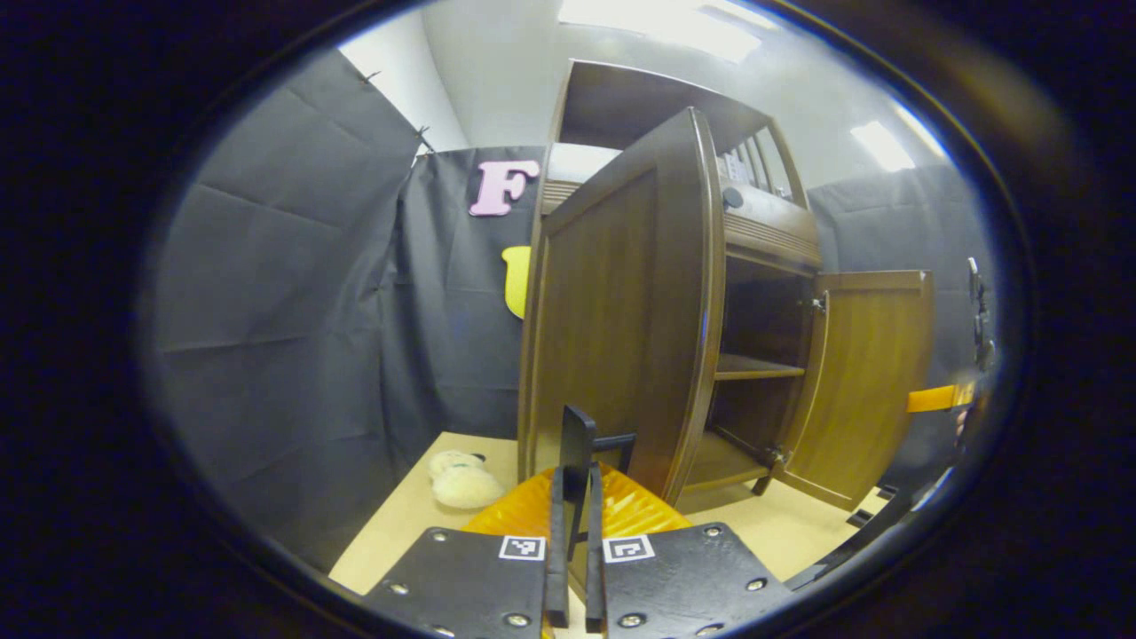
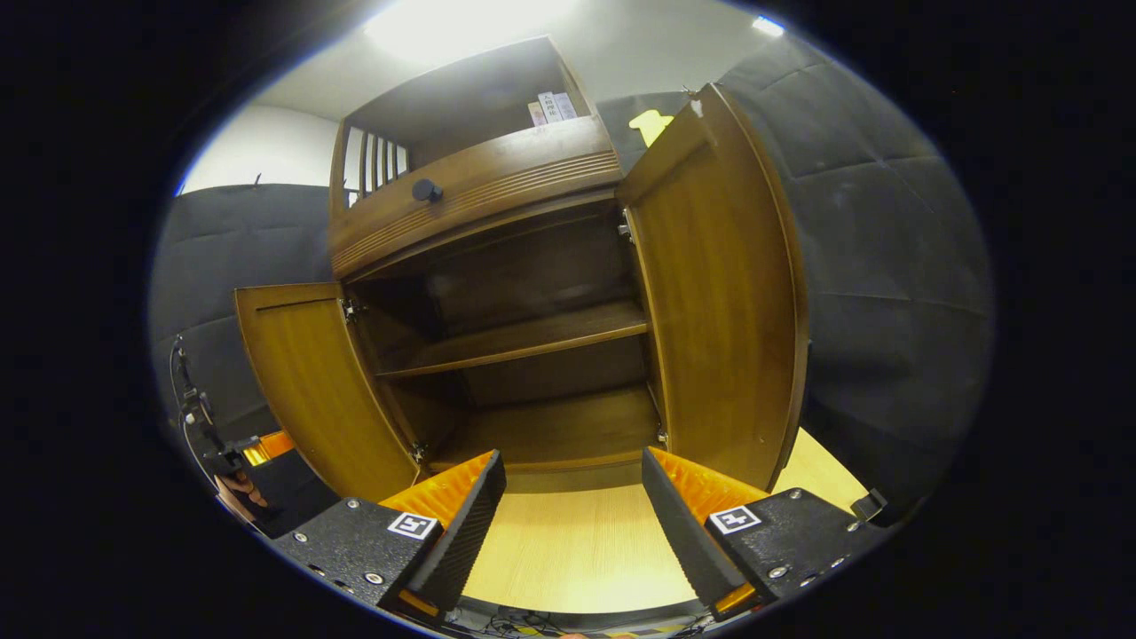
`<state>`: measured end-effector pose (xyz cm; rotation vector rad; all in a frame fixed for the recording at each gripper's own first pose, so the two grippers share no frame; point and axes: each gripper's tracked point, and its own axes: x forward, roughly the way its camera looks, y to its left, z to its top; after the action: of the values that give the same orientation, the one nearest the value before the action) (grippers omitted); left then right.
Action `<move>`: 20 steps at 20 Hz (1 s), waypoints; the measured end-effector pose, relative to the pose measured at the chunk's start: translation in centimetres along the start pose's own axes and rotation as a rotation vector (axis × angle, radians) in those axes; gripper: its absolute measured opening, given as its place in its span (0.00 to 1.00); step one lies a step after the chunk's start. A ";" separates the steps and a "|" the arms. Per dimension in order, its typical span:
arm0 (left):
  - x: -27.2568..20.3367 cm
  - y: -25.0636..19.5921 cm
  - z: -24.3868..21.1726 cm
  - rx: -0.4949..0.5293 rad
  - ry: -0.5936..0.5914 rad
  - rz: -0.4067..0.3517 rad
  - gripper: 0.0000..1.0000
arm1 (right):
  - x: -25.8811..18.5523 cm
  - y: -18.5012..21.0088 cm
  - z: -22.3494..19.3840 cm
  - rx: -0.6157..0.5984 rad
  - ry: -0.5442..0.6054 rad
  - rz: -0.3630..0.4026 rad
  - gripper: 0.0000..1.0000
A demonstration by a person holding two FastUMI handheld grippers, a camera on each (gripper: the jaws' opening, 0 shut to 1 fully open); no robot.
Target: Open the right door of the double-door shoe cabinet with the right hand, and open the left door with the left hand.
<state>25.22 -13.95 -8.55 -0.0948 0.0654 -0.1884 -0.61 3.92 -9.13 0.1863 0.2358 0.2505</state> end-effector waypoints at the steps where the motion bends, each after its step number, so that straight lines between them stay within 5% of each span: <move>1: -0.7 1.5 0.2 0.007 -0.005 0.012 0.09 | 0.2 0.2 0.0 0.000 0.003 -0.001 0.95; 2: -0.9 2.9 0.3 0.018 -0.004 0.026 0.04 | 0.3 0.3 -0.1 0.002 0.008 -0.002 0.91; 4: -1.4 5.9 0.7 0.024 -0.007 0.044 0.14 | 0.4 1.0 0.0 0.002 0.020 0.002 0.91; 8: -3.5 10.5 1.3 0.011 -0.010 0.057 0.07 | 0.6 1.9 0.9 -0.026 0.030 0.002 0.95; 12: -6.9 12.4 3.7 -0.040 -0.070 0.079 0.06 | 1.3 3.2 2.3 -0.058 0.005 0.016 0.95; 20: -14.2 11.0 8.8 0.030 -0.117 0.259 0.06 | 0.8 2.5 3.0 -0.093 -0.059 0.014 0.95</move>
<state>13.95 0.33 -0.11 -0.0663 -0.0422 0.0753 0.35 6.05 -5.87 0.1035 0.1639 0.2686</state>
